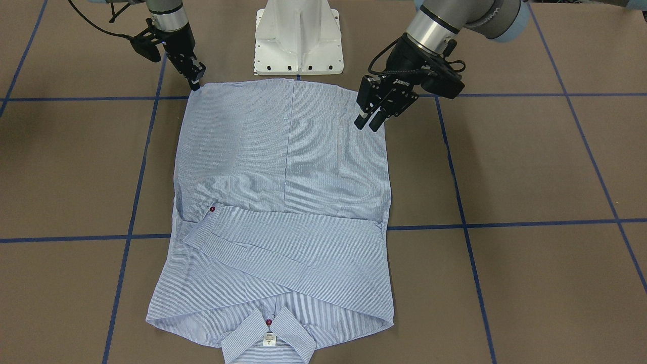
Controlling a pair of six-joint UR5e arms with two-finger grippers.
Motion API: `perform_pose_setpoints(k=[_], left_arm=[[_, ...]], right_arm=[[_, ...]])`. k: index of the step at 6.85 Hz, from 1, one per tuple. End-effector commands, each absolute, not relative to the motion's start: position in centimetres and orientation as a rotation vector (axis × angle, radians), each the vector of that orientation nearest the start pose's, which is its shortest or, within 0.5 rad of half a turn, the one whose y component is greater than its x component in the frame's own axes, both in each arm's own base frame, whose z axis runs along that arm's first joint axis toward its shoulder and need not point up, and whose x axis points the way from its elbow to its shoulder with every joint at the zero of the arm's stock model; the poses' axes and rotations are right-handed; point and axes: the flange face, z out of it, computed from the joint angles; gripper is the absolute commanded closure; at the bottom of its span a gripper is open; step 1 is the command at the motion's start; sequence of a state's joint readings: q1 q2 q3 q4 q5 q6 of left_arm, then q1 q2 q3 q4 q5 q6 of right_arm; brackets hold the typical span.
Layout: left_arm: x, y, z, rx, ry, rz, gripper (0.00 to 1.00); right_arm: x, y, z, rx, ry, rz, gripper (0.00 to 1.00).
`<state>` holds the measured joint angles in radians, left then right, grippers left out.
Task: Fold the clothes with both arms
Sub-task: 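Release the sleeve and withdraw the left gripper while the right gripper nears the hem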
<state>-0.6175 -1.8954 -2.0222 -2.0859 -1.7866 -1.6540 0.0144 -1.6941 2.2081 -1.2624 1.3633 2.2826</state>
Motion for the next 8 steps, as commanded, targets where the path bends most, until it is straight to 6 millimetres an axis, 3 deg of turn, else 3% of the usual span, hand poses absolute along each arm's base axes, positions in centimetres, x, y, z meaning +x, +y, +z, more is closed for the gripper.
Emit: perform_pose_setpoints(k=[1,3,5,6,8], left_arm=[[37.5,-36.2,28.9,0.071,1.165,-0.450,0.52],[40.1,-30.6,34.8,-0.041,1.041,-0.398,0.51],[42.7,-28.4,36.3,-0.100,1.005,-0.391,0.51],[42.9,-28.1,36.2,-0.103,1.007,-0.387,0.51],[45.3,-25.3,36.4,-0.158,0.990,-0.364,0.51]], right_arm=[[-41.0,-15.9,38.0,-0.108,-0.862,0.765,1.00],[-40.9,-15.9,37.9,-0.108,-0.864,0.765,1.00],[-40.9,-16.0,37.7,-0.108,-0.869,0.767,1.00],[-40.9,-15.9,37.8,-0.108,-0.866,0.765,1.00],[-41.0,-16.0,38.0,-0.105,-0.863,0.765,1.00]])
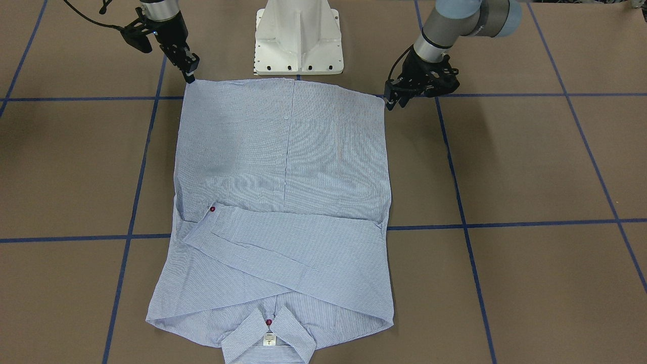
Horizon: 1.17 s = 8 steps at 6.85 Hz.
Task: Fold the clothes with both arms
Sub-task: 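Lower both grippers to the hem corners nearest the robot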
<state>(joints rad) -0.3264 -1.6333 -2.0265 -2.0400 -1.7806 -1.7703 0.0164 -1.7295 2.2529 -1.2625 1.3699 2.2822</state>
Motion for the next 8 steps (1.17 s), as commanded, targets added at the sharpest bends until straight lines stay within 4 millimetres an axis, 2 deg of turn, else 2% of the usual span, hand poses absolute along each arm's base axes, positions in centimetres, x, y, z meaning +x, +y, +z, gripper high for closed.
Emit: perform_pose_setpoints(k=[1,3,8], left_arm=[[46.8,-24.2,35.6,-0.174,0.985,-0.341,0.51],[47.5,-24.3,36.4,-0.155,0.947,-0.354,0.52],[47.7,-24.3,36.8,-0.148,0.937,-0.343,0.58]], right_arm=[[-40.9,-16.0,38.0,-0.105,-0.862,0.765,1.00],[-40.9,-16.0,38.0,-0.105,-0.862,0.765,1.00],[-40.9,-16.0,38.0,-0.105,-0.862,0.765,1.00]])
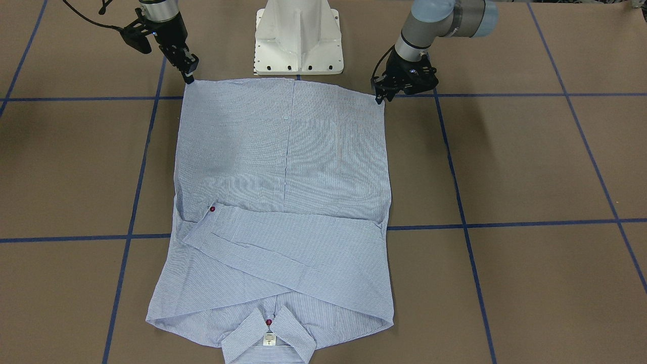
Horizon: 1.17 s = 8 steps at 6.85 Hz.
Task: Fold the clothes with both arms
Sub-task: 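Lower both grippers to the hem corners nearest the robot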
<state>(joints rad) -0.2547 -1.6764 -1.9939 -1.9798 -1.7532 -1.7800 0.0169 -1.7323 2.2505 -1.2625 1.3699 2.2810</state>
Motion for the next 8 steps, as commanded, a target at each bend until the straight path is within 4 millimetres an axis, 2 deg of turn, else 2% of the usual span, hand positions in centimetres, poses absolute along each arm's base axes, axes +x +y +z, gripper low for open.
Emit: perform_pose_setpoints(k=[1,3,5,6,8], left_arm=[[47.68,-24.32,36.75,-0.148,0.938,-0.343,0.58],[48.08,-24.17,36.94,-0.151,0.933,-0.341,0.58],[48.38,-24.00,36.64,-0.156,0.937,-0.342,0.75],[48.31,-24.08,36.56,-0.156,0.939,-0.346,1.00],[47.96,-24.38,36.14,-0.146,0.949,-0.352,1.00]], right_arm=[[-40.85,-16.01,38.03,-0.105,-0.862,0.765,1.00],[-40.85,-16.01,38.03,-0.105,-0.862,0.765,1.00],[-40.80,-16.07,38.09,-0.103,-0.860,0.767,1.00],[-40.85,-16.01,38.03,-0.105,-0.862,0.765,1.00],[-40.85,-16.01,38.03,-0.105,-0.862,0.765,1.00]])
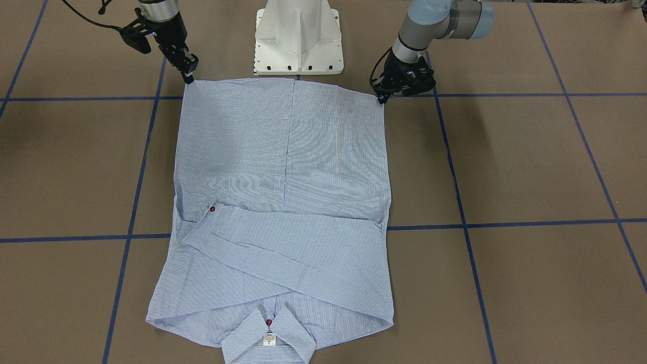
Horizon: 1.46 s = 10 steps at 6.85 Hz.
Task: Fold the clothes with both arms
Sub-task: 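Lower both grippers to the hem corners nearest the robot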
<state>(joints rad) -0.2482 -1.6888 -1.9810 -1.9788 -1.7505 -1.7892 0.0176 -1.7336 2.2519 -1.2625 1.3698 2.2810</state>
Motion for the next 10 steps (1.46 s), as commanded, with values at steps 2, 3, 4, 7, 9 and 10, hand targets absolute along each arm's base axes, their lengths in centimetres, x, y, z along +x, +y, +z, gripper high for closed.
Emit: perform_pose_setpoints(k=[2,3,4,7,9,10], left_arm=[[45.0,-24.0,34.2,-0.141,0.992,-0.357,1.00],[43.5,-23.5,32.8,-0.159,1.024,-0.387,1.00],[41.8,-22.6,31.7,-0.187,1.045,-0.416,1.00],[41.2,-18.1,28.4,-0.283,1.065,-0.490,1.00],[40.9,-18.8,27.5,-0.272,1.090,-0.499,1.00],[39.5,-22.4,26.4,-0.212,1.134,-0.540,1.00]], right_arm=[[-40.7,-16.2,37.9,-0.104,-0.865,0.769,1.00],[-40.6,-16.3,37.7,-0.104,-0.868,0.770,1.00],[-40.5,-16.3,37.5,-0.106,-0.872,0.770,1.00],[-38.1,-16.1,36.7,-0.119,-0.878,0.766,1.00],[-37.1,-17.2,35.1,-0.119,-0.915,0.794,1.00],[-36.2,-19.6,34.4,-0.096,-0.942,0.852,1.00]])
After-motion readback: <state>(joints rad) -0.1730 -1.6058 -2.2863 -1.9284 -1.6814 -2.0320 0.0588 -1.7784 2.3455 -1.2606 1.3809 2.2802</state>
